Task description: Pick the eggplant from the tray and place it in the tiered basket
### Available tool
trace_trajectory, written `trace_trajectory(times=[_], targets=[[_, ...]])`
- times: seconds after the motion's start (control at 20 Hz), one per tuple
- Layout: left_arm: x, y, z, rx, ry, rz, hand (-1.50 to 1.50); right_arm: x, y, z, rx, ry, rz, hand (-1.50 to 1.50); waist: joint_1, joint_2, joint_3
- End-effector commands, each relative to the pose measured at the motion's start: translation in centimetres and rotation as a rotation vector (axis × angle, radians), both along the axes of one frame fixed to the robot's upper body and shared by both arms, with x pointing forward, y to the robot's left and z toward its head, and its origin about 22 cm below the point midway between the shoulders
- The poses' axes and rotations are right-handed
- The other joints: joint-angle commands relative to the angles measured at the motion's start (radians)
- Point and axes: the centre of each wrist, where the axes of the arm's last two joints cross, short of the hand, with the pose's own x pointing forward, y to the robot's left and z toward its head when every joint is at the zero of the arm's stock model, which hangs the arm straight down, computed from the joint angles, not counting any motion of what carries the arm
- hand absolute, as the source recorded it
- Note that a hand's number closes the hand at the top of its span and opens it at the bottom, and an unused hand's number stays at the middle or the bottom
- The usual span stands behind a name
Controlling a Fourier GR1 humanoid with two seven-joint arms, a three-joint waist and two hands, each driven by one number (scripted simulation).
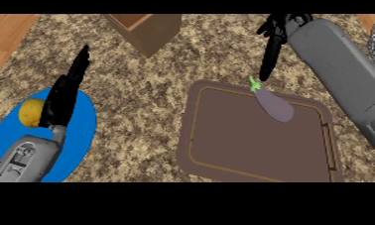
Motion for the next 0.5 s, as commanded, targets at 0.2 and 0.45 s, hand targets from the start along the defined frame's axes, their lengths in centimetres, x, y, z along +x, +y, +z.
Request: trace_trajectory(times=[0.2,0.45], targets=[[-0.5,-0.1,-1.2,0.003,0.002,-0.003,0.0,1.6,4.5,-2.7,-0.225,0.248,-0.039,-1.5,-0.007,0.003,0.001],[-0.1,1.5,-0.2,0.01,0.01,0.045,0.0,1.3,6.5,-5.2,-0.297,0.345,-0.012,-1.5,-0.033,-0.008,0.002]])
